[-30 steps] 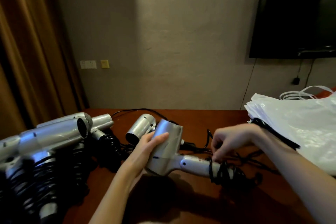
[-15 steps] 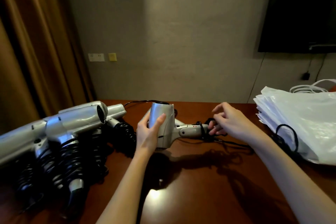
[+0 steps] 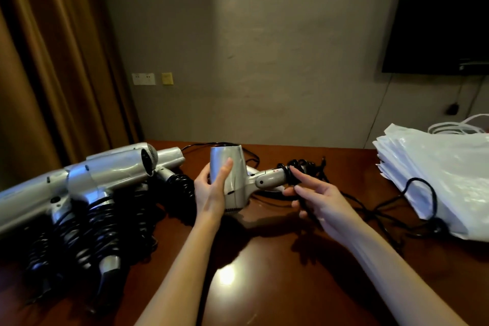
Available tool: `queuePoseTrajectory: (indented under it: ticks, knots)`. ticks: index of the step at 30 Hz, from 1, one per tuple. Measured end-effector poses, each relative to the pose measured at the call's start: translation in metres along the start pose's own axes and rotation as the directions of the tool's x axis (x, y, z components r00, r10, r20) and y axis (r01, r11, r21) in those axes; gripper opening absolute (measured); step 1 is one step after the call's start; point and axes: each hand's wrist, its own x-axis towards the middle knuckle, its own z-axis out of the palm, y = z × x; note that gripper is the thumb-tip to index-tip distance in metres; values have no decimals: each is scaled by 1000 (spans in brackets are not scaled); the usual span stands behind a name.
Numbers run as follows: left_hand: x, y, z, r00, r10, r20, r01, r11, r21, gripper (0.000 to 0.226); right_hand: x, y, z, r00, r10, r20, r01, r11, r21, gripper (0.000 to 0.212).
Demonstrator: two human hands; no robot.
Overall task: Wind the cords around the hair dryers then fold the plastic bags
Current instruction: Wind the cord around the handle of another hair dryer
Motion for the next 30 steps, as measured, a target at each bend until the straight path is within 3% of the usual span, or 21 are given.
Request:
queuePoseTrajectory:
  ticks: [4, 9, 12, 13, 15, 17, 21, 23, 26, 28, 30]
  knots:
    - [0, 4, 2, 996, -87, 0, 87, 992, -97, 54, -1, -2, -6, 1000, -8, 12, 7, 991, 130, 34]
    - [1, 5, 3, 988, -152, 38, 156, 976, -154, 53, 1, -2, -11, 1000, -6, -8, 7, 994, 105, 33]
    - [0, 8, 5, 974, -224, 40, 227, 944, -240, 75, 2, -3, -13, 997, -19, -75, 31, 985, 170, 29]
    - [1, 8, 5, 967, -250, 57, 256, 929, -266, 83, 2, -3, -14, 993, -23, -112, 38, 991, 127, 26]
    - [2, 11, 5, 956, -277, 101, 294, 906, -303, 86, 2, -1, -16, 986, -50, -157, 31, 992, -120, 32]
    - [2, 12, 6, 941, -303, 149, 336, 881, -334, 76, 3, 1, -19, 994, -16, -111, -19, 952, -305, 48]
    - [7, 9, 3, 902, -324, 285, 411, 847, -338, 74, 4, -5, -30, 993, 119, 21, -100, 906, -411, 56]
    - [8, 9, 0, 867, -355, 350, 462, 836, -295, 70, 4, -8, -36, 981, 169, 97, -109, 887, -448, 52]
    - [3, 11, -4, 771, -445, 455, 579, 787, -212, 58, 2, -8, -44, 939, 211, 273, -105, 929, -355, 28]
    - [4, 11, -6, 748, -452, 486, 596, 779, -194, 58, 0, -8, -48, 910, 213, 355, -101, 945, -310, 20]
    - [4, 9, -7, 742, -438, 508, 586, 791, -174, 58, -4, -10, -48, 902, 232, 365, -68, 909, -410, 20]
